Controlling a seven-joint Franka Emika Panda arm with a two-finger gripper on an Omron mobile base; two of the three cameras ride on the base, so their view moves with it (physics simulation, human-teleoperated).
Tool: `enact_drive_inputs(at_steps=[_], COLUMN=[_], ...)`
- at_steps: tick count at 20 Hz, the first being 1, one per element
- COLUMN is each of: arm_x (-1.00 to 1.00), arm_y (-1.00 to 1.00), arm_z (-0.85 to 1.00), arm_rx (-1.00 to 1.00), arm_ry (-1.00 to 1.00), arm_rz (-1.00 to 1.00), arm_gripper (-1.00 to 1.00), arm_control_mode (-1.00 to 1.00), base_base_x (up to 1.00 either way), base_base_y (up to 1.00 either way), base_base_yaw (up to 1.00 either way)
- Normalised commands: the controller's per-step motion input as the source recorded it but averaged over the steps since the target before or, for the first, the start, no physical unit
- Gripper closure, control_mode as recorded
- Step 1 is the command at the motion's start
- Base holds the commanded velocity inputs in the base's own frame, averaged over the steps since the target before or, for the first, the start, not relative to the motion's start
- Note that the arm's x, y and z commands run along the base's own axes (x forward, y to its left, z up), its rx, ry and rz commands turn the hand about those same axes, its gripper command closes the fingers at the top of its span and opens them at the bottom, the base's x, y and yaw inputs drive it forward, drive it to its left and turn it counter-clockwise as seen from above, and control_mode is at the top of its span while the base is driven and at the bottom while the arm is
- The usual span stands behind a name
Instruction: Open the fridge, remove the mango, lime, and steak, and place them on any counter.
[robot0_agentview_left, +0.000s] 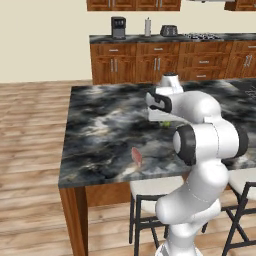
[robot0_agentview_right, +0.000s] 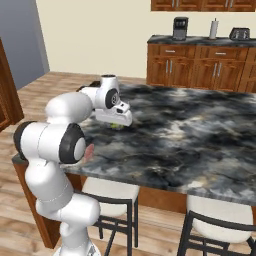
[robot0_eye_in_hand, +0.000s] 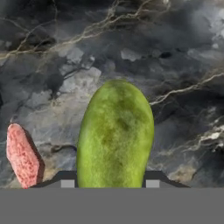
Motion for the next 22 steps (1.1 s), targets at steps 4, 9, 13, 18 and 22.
enact_drive_inputs(at_steps=[4,9,13,18,22], arm_x=[0.40,0.36,0.35,0.26,0.02], arm_y=[-0.05,-0.02,-0.06,-0.02,-0.01], arm_z=[-1.00,-0.89,-0.69,-0.52,-0.13], arm_rx=[0.01,0.03,0.04,0.02,0.00], arm_ry=[0.13,0.04,0.01,0.00,0.00], arm_rz=[0.00,0.00,0.00,0.00,0.00], arm_gripper=[1.00,1.00,1.00,1.00,1.00], arm_control_mode=[-1.00,-1.00,-1.00,-1.00,-1.00], base_base_x=[0.00,0.00,0.00,0.00,0.00], base_base_y=[0.00,0.00,0.00,0.00,0.00], base_base_yaw=[0.00,0.00,0.00,0.00,0.00])
